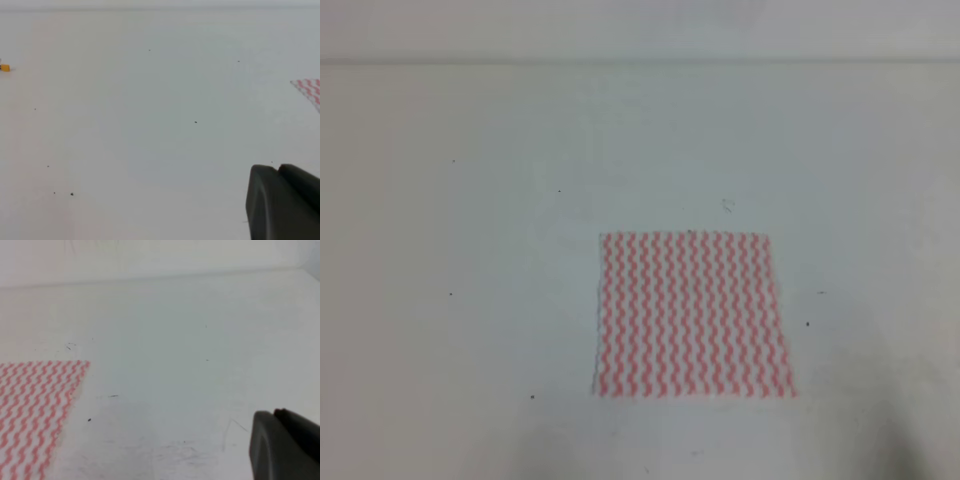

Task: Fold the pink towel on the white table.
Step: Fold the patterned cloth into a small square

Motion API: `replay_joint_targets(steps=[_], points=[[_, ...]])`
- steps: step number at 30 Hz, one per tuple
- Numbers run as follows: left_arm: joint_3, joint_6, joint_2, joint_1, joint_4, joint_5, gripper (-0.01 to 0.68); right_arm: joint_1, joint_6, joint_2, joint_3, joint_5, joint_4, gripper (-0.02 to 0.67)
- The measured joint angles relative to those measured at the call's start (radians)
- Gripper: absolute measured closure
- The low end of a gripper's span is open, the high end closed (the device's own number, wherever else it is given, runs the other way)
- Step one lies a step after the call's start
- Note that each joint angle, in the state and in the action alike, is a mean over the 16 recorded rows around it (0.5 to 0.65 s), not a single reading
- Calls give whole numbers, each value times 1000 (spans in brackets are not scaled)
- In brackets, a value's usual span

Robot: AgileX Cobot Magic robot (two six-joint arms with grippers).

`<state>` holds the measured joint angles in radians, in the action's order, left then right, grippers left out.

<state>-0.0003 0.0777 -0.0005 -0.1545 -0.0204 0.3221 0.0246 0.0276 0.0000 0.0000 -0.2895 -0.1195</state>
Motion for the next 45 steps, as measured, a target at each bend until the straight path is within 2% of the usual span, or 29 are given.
replay_joint_targets(steps=[45], points=[[0,0,0,0,0,-7,673,0,0,-17,14,10,0,651]])
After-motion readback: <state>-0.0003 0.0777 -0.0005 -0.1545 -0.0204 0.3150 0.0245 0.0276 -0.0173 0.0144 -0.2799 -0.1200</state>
